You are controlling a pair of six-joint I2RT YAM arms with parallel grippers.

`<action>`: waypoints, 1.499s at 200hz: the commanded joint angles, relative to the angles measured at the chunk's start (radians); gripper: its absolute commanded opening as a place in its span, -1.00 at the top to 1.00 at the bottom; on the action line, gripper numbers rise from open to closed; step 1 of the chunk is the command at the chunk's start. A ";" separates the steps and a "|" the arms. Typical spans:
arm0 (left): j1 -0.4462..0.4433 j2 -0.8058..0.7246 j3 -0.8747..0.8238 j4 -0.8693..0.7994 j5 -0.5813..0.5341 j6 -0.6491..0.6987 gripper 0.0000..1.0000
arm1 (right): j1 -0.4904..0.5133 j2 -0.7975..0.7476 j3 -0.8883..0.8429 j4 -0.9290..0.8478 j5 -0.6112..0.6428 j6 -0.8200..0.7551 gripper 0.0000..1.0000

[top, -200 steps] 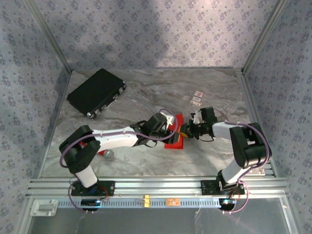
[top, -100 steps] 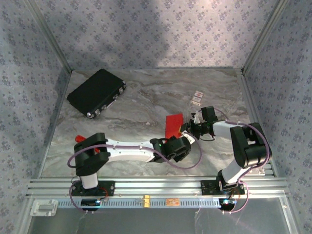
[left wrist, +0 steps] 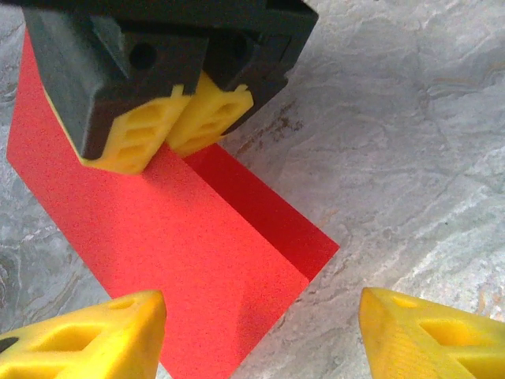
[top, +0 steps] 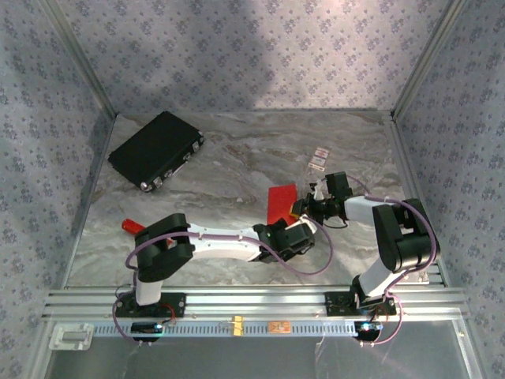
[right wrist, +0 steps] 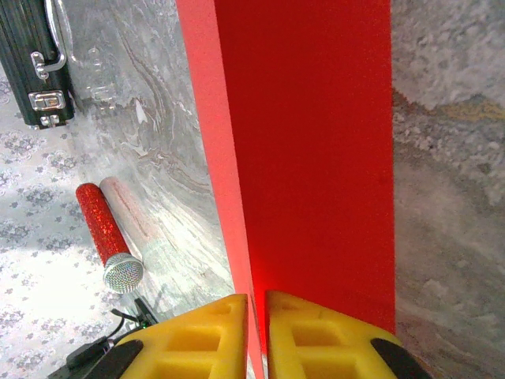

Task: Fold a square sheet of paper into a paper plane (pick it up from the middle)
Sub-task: Fold the triangle a second time at the center of the table.

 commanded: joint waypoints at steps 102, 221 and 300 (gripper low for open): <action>-0.007 0.024 0.029 -0.030 -0.045 0.016 0.14 | -0.003 0.010 0.012 -0.016 -0.014 -0.005 0.71; 0.034 -0.035 -0.013 0.018 0.037 -0.023 1.00 | -0.010 -0.002 0.003 -0.019 -0.013 -0.008 0.69; 0.258 -0.159 -0.196 0.252 0.631 -0.240 1.00 | -0.095 -0.149 -0.051 -0.098 0.054 -0.026 0.38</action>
